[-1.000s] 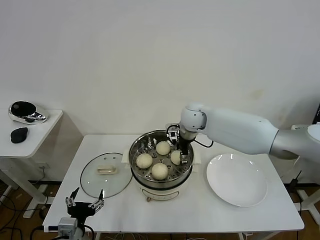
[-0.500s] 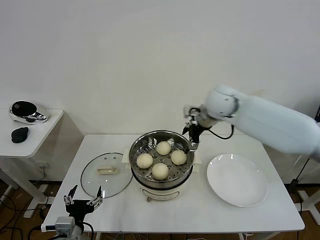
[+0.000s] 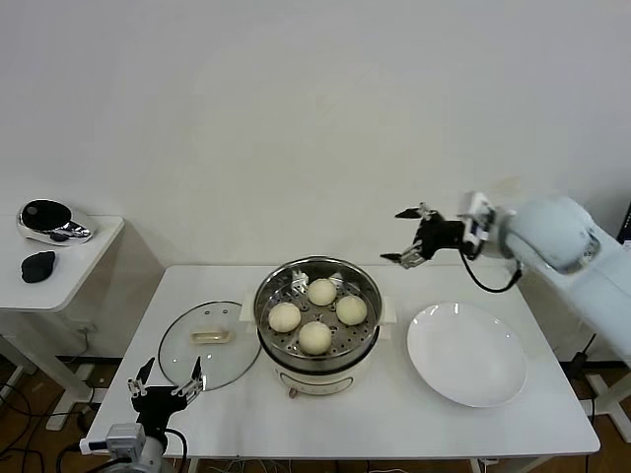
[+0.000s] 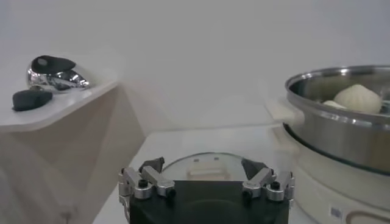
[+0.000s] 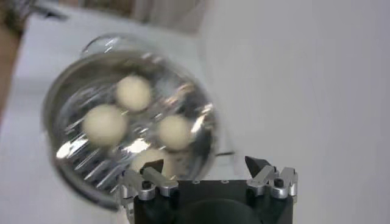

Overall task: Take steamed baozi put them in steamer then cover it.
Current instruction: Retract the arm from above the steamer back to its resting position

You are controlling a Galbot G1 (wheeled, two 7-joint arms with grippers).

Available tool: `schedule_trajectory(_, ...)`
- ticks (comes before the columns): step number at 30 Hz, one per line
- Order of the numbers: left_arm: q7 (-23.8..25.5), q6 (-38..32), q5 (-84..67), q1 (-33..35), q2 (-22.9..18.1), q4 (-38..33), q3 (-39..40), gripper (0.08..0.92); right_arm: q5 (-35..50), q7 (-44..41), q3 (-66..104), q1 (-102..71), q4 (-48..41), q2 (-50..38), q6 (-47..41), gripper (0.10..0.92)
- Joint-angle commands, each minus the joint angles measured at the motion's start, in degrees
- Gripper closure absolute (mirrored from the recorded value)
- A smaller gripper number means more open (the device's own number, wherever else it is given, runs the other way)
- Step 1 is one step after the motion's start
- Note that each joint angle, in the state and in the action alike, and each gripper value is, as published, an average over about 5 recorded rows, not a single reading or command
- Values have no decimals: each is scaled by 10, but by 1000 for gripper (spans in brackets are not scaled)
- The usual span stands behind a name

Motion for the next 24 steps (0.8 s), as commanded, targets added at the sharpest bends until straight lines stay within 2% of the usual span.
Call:
schedule_trajectory(1, 6, -16, 19, -18, 2, 23, 1, 177, 18, 163, 457, -454, 71, 81, 98, 202)
schedule_trajectory(8, 22, -36, 85, -46, 13, 67, 1, 177, 22, 212, 542, -607, 63, 213, 199, 203)
schedule_trajectory(15, 31, -74, 216, -74, 28, 109, 3, 177, 32, 237, 555, -677, 50, 308, 241, 203)
schedule_trajectory(19, 18, -96, 324, -81, 36, 129, 9, 177, 27, 242, 552, -692, 48, 336, 243, 203)
schedule_trajectory(24, -4, -154, 528, -82, 58, 167, 17, 177, 14, 252, 529, -692, 52, 362, 242, 203)
